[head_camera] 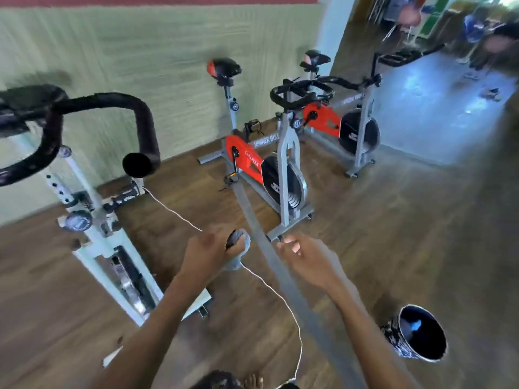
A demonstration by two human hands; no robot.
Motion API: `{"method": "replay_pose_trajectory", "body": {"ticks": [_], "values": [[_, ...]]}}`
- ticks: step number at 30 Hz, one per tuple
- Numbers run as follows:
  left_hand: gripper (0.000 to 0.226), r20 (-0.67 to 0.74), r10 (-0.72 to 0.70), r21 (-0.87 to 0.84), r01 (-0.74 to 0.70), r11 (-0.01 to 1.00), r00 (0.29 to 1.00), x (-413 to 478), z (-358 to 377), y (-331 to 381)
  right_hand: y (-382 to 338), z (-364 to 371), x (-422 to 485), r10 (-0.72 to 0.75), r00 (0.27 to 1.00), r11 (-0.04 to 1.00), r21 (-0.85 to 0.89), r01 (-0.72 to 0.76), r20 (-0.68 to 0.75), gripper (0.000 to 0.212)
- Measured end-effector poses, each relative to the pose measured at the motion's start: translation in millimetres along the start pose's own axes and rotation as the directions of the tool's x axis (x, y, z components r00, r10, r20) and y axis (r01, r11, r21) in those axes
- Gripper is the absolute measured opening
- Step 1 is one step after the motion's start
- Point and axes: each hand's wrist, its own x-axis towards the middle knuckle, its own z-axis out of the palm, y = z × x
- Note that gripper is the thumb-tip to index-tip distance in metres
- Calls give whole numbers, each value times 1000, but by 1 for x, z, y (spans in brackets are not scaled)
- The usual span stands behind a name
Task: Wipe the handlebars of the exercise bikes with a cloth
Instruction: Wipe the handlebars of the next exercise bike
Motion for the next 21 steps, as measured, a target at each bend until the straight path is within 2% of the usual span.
{"method": "replay_pose_trajectory", "body": {"ticks": [3, 6, 10, 11, 12, 15, 18, 21], "values": [[40, -176, 0, 114, 20, 993, 984, 22, 2, -1, -3, -13, 58, -108, 992, 994, 41, 105, 68, 33], [32, -295, -78, 161, 130, 978, 952, 39, 4, -8, -16, -15, 121, -227, 961, 974, 26, 226, 157, 29], [28, -447, -163, 150, 254, 956, 880, 53, 12, -12, -37, -13, 191, -434, 858, 899, 63, 434, 274, 22], [27, -506, -182, 176, 307, 935, 843, 57, 15, -11, -46, -13, 208, -488, 819, 869, 80, 489, 302, 16], [27, -572, -204, 204, 378, 903, 794, 62, 18, -8, -54, -14, 225, -542, 776, 834, 94, 543, 323, 12], [28, -707, -329, 196, 620, 760, 626, 72, 20, 10, -83, -19, 274, -679, 627, 712, 136, 689, 383, 18], [29, -769, -489, 61, 809, 584, 411, 68, 25, 41, -108, -25, 298, -774, 412, 564, 228, 793, 481, 24], [33, -816, -542, -59, 905, 422, 200, 60, 21, 66, -137, -28, 307, -821, 212, 414, 296, 861, 530, 27]]}}
